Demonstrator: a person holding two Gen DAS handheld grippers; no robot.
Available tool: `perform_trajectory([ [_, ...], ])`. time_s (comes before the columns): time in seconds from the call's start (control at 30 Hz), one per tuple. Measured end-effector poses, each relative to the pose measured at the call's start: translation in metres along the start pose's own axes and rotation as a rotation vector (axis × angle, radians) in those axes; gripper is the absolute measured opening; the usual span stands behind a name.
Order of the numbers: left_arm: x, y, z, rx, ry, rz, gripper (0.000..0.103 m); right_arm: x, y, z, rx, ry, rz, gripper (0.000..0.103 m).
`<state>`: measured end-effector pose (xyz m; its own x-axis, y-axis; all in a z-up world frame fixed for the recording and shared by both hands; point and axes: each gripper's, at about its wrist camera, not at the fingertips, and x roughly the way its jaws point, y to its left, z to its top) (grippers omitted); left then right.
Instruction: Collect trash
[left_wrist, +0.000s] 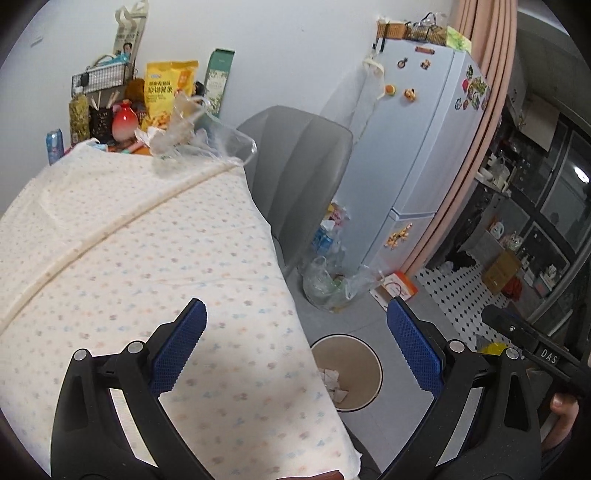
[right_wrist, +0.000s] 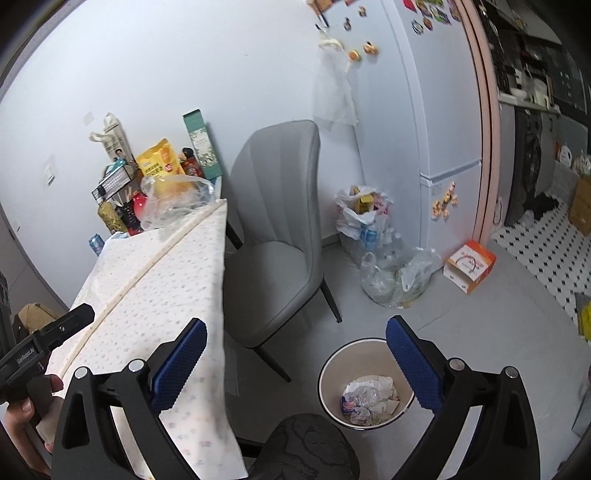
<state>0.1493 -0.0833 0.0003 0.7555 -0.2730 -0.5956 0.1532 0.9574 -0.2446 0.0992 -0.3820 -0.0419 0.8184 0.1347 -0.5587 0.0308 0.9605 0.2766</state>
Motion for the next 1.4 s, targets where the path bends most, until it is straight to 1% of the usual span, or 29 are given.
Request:
perform_trajectory([
  [0.2, -0.035, 0.011, -0.003, -0.003, -0.052, 0.029, 0.097, -0.021, 0.02, 0.004, -0.016, -0.02, -0.006, 0.095],
  [0.3, -0.05, 0.016, -0.003, -0.004, -0.057, 0.042, 0.097, -0.032, 0.031, 0.005, -0.033, -0.026, 0.029, 0.095],
  [0.53, -0.088, 0.024, -0.006, 0.008, -0.079, 0.062, 0.097, -0.057, 0.057, 0.005, -0.061, -0.053, 0.063, 0.095],
  [0.63, -0.102, 0.024, -0.008, 0.015, -0.089, 0.067, 0.097, -0.063, 0.066, 0.001, -0.058, -0.06, 0.044, 0.095],
  [0.77, -0.122, 0.027, -0.011, 0.017, -0.106, 0.079, 0.097, -0.068, 0.078, -0.007, -0.072, -0.054, 0.064, 0.095],
  [0.9, -0.135, 0.03, -0.014, 0.02, -0.114, 0.089, 0.097, -0.073, 0.084, -0.014, -0.085, -0.046, 0.108, 0.095],
  [1.03, -0.145, 0.034, -0.017, 0.014, -0.121, 0.094, 0.097, -0.079, 0.093, -0.02, -0.111, -0.045, 0.097, 0.095],
  [1.13, -0.153, 0.037, -0.019, 0.01, -0.131, 0.1, 0.097, -0.082, 0.1, -0.025, -0.134, -0.031, 0.116, 0.095],
  [1.4, -0.162, 0.034, -0.026, 0.007, -0.134, 0.098, 0.097, -0.094, 0.105, -0.032, -0.166, -0.043, 0.138, 0.095],
])
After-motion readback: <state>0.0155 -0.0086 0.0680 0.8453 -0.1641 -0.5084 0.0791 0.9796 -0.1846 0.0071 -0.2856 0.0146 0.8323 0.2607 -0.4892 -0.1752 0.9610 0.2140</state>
